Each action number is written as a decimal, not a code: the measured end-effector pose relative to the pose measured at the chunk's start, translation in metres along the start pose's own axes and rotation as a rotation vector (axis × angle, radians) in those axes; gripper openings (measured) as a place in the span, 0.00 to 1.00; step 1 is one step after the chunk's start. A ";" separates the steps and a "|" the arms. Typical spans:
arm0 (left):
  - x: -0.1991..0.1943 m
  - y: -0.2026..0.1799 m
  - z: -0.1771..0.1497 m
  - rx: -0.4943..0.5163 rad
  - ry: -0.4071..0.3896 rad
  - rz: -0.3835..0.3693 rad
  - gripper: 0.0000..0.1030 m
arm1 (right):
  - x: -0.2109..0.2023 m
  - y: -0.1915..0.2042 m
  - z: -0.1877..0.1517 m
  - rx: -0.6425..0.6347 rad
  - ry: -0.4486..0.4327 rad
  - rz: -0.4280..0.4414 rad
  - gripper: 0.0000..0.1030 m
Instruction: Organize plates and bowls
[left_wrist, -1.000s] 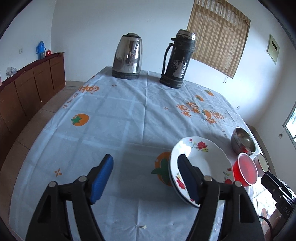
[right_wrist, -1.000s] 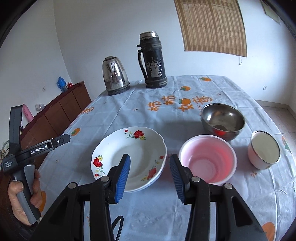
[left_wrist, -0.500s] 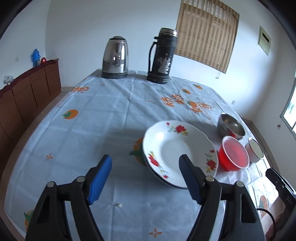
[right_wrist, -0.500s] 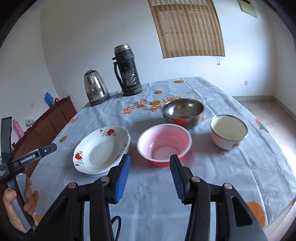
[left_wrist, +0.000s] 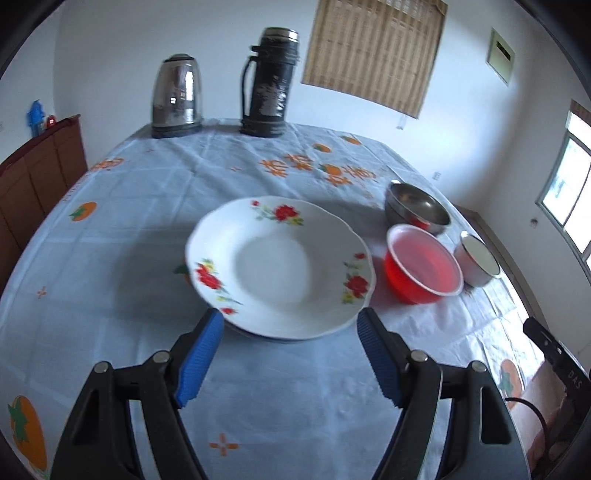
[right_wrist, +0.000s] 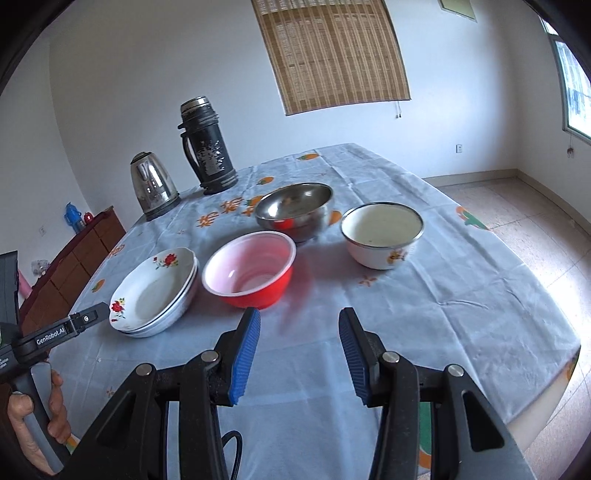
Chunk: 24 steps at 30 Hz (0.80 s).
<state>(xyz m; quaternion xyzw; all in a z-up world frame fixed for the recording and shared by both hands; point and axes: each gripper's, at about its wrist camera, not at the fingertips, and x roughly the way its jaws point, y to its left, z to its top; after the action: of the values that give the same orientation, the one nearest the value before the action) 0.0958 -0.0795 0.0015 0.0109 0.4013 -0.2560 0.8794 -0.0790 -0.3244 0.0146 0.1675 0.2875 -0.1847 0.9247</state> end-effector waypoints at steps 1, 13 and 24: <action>0.001 -0.005 0.000 0.011 0.004 0.001 0.74 | 0.000 -0.005 0.000 0.007 0.001 -0.003 0.46; 0.020 -0.063 0.004 0.093 0.018 -0.019 0.74 | -0.008 -0.045 0.006 0.048 -0.021 -0.051 0.46; 0.035 -0.103 0.005 0.153 0.038 -0.031 0.74 | -0.013 -0.073 0.007 0.084 -0.015 -0.087 0.46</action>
<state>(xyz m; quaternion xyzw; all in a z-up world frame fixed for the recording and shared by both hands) 0.0714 -0.1859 -0.0004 0.0765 0.3972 -0.2990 0.8643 -0.1177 -0.3884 0.0126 0.1921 0.2797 -0.2376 0.9102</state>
